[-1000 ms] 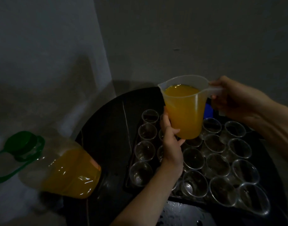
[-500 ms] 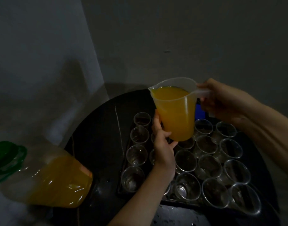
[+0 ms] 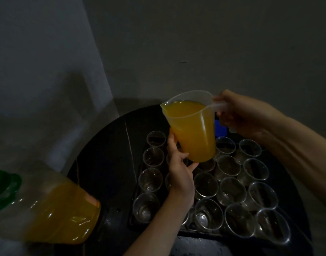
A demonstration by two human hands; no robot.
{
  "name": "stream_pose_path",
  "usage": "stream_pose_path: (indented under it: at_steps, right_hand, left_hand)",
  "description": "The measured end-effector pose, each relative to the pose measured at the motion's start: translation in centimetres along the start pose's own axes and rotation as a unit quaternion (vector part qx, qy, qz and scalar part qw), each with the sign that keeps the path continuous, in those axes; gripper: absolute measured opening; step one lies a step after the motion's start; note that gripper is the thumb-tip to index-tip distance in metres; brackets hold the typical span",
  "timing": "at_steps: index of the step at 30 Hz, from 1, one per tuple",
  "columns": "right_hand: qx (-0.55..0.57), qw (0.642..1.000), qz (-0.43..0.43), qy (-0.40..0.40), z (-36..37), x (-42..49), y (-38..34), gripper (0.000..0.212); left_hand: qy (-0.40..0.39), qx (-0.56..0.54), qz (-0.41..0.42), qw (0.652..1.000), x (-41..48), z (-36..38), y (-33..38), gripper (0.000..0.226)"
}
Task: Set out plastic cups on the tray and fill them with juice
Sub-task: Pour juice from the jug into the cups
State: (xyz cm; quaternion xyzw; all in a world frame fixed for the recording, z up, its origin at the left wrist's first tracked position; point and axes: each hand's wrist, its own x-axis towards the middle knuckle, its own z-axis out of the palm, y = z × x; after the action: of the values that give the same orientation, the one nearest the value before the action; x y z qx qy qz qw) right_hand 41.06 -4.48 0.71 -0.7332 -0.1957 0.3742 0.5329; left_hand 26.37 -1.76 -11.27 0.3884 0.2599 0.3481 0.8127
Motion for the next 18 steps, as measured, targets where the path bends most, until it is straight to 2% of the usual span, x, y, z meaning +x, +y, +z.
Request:
stream_pose_path:
  at_steps: [10,18]
  right_hand:
    - [-0.032,0.999,0.019,0.003,0.3,0.0,-0.3,0.019]
    - [0.004,1.0,0.011,0.004,0.9,-0.5,-0.9,0.018]
  left_hand:
    - [0.009,-0.012,-0.004,1.0,-0.1,0.1,0.1,0.076]
    - [0.009,-0.023,-0.008,1.0,0.0,0.3,0.0,0.073]
